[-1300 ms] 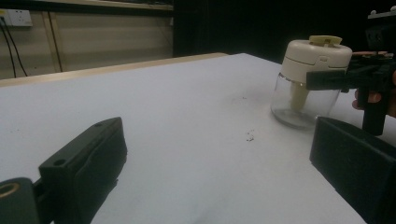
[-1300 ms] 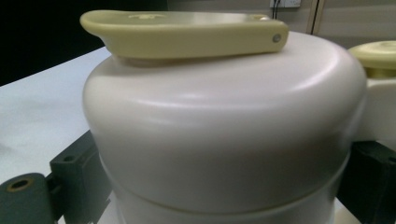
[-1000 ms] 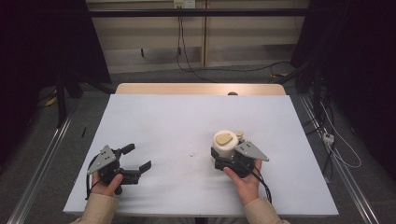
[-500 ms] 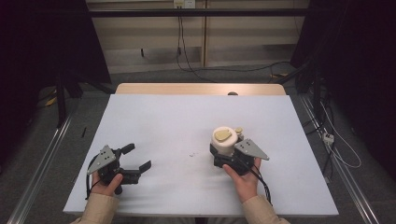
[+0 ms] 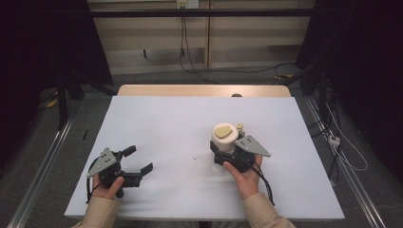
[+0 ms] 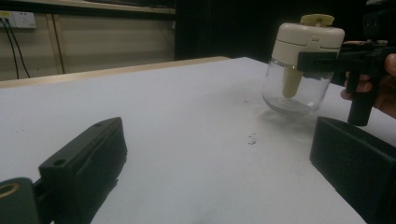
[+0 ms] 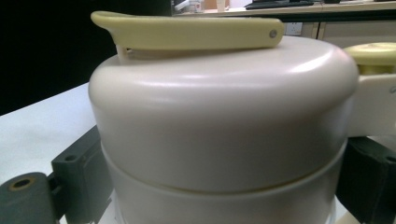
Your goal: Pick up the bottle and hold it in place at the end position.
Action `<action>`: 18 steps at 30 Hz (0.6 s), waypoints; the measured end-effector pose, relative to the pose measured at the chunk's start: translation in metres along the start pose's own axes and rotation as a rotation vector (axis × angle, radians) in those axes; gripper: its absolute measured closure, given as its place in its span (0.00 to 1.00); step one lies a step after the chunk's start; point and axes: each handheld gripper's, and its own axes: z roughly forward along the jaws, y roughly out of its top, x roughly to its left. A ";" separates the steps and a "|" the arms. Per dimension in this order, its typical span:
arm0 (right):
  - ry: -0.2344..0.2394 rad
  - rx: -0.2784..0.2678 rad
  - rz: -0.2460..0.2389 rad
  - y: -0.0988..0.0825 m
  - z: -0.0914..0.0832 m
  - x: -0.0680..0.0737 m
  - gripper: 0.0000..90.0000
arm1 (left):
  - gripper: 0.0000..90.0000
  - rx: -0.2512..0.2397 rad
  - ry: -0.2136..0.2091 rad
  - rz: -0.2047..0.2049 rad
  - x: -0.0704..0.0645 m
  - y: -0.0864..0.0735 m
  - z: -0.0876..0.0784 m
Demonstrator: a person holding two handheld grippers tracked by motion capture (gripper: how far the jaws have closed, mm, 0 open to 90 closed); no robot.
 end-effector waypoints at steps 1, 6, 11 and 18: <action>0.002 0.000 0.007 0.001 0.001 0.000 0.08 | 0.04 -0.002 -0.001 0.000 0.000 0.000 0.000; 0.007 0.008 -0.008 0.001 0.007 0.003 0.08 | 0.04 0.001 -0.001 -0.005 0.000 0.000 0.000; 0.016 0.017 -0.001 0.000 0.013 0.005 0.08 | 0.04 -0.005 -0.002 -0.005 0.000 0.000 0.000; 0.018 0.018 -0.011 0.004 0.021 0.006 0.08 | 0.04 -0.010 -0.005 -0.006 0.000 0.000 0.000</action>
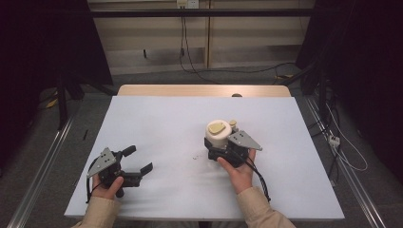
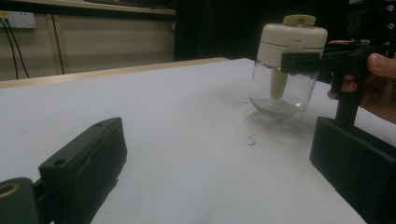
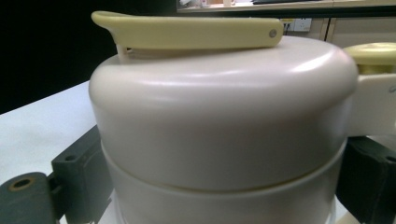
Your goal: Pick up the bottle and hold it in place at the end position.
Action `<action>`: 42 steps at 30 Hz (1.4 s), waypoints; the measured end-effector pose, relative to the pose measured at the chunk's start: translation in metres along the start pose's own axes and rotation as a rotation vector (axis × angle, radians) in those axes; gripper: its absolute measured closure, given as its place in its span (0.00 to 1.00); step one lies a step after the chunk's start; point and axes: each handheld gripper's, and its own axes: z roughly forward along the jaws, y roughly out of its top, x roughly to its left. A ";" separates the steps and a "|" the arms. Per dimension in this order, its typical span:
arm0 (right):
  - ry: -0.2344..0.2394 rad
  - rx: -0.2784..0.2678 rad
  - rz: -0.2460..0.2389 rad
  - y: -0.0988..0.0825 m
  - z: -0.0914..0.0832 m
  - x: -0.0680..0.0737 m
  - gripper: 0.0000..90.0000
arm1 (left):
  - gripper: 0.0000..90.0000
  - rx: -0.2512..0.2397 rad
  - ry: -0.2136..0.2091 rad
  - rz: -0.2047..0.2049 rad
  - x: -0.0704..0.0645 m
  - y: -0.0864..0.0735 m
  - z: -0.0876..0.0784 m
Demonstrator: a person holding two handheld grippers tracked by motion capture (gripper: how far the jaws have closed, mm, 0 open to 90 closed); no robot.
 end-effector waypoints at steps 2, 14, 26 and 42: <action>0.001 0.000 0.001 0.001 0.002 0.000 0.08 | 0.04 0.000 0.001 -0.001 0.000 0.000 0.000; 0.006 0.004 0.007 0.003 0.014 0.004 0.08 | 0.04 0.002 -0.006 0.001 -0.001 0.000 0.000; 0.002 0.009 0.022 0.003 0.024 0.005 0.08 | 0.04 0.004 -0.006 0.003 -0.001 0.000 0.000; 0.003 0.011 0.014 0.005 0.039 0.011 0.08 | 0.04 0.004 -0.006 -0.001 0.000 0.000 -0.001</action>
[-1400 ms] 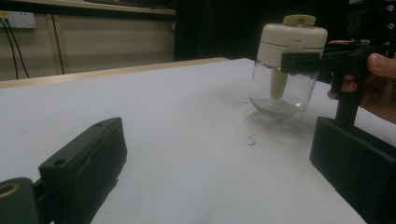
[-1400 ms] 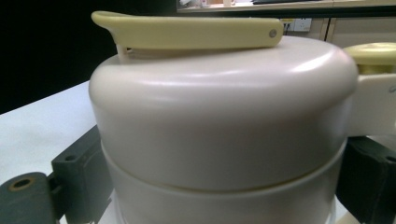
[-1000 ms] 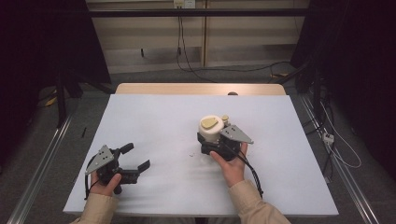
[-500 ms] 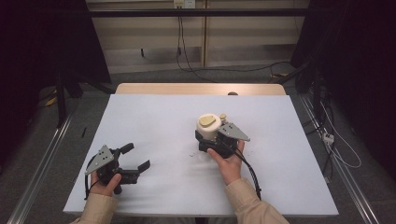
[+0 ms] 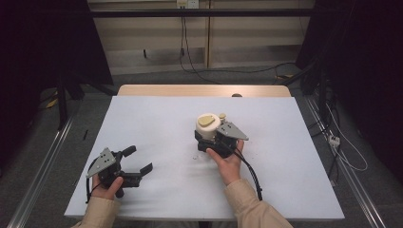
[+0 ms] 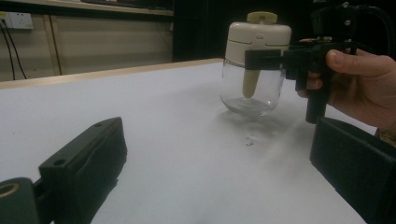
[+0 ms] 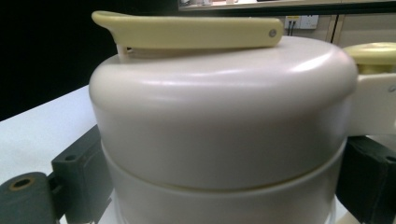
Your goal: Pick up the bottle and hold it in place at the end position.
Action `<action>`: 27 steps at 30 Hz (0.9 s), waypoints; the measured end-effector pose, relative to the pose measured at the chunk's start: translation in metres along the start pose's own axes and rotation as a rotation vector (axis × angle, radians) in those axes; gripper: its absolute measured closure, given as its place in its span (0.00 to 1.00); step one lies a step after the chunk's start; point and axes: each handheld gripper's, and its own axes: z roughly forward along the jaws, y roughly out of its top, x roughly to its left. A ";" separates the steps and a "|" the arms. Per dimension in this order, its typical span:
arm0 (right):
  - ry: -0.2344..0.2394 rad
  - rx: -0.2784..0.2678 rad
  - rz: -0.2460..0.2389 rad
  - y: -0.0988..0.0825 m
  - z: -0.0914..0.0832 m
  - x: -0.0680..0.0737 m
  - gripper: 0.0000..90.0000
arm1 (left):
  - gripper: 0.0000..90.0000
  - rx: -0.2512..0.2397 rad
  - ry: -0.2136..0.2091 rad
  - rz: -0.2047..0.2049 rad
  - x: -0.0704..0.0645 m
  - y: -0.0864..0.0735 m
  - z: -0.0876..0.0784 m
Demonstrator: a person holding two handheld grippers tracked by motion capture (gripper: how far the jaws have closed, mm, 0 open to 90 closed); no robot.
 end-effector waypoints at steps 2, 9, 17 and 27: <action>0.000 -0.002 -0.003 0.000 0.002 0.000 0.08 | 0.04 0.000 0.000 0.000 0.000 0.000 0.000; -0.004 -0.003 -0.011 0.002 0.005 -0.001 0.08 | 0.04 -0.004 0.000 -0.004 0.000 0.000 0.000; -0.006 -0.008 -0.007 0.003 0.012 -0.002 0.08 | 0.04 -0.003 -0.001 -0.002 0.000 0.000 0.000; -0.014 -0.002 0.008 0.000 0.018 -0.006 0.08 | 0.04 -0.001 -0.002 -0.006 0.001 -0.001 0.001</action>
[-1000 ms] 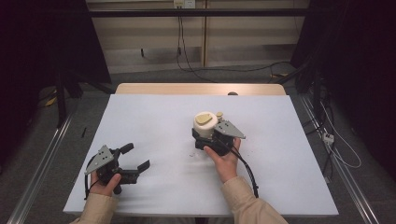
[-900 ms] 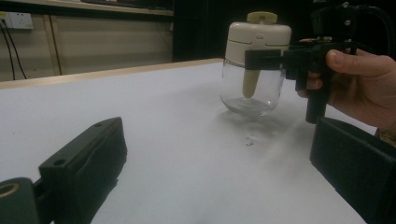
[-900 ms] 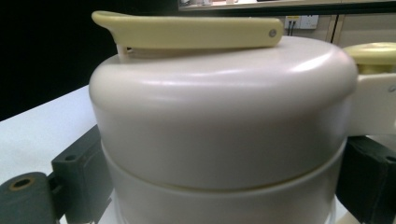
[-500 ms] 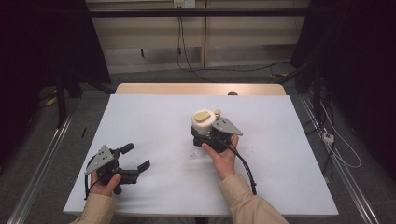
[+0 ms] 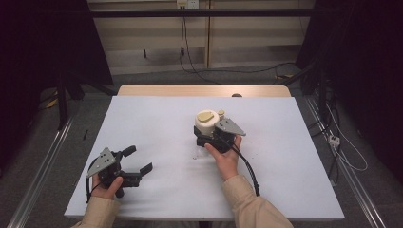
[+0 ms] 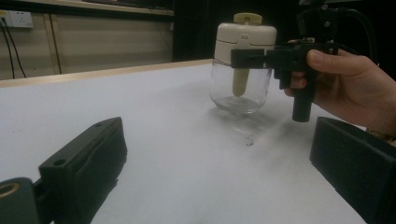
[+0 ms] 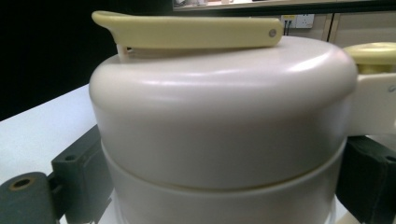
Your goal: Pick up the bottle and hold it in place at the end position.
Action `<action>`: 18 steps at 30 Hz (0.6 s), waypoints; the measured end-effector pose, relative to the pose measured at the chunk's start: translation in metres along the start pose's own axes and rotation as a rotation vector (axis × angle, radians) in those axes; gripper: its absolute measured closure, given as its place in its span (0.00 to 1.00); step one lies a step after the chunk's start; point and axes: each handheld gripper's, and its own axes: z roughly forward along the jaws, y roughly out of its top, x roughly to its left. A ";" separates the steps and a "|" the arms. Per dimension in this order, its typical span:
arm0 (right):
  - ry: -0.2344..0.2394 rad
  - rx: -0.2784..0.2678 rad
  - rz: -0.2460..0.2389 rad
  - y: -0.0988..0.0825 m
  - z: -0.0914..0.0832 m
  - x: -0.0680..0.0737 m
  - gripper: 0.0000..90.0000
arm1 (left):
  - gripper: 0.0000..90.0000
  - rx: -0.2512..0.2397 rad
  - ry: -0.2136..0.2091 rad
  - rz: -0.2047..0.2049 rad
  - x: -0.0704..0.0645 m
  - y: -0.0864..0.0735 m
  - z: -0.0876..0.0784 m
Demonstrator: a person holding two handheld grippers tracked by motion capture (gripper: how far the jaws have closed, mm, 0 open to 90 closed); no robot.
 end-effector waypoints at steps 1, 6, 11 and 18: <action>0.001 0.002 -0.002 0.000 0.000 0.000 0.08 | 0.04 0.000 0.000 -0.001 0.000 0.000 0.000; 0.000 0.001 0.003 -0.001 0.003 0.000 0.08 | 0.04 -0.001 0.000 -0.001 0.000 0.000 0.000; 0.000 0.000 -0.008 0.002 0.006 0.001 0.08 | 0.04 -0.006 0.000 -0.005 0.000 0.000 0.000; 0.001 0.000 0.009 0.004 0.010 0.002 0.08 | 0.04 0.002 -0.001 -0.003 0.000 0.000 0.000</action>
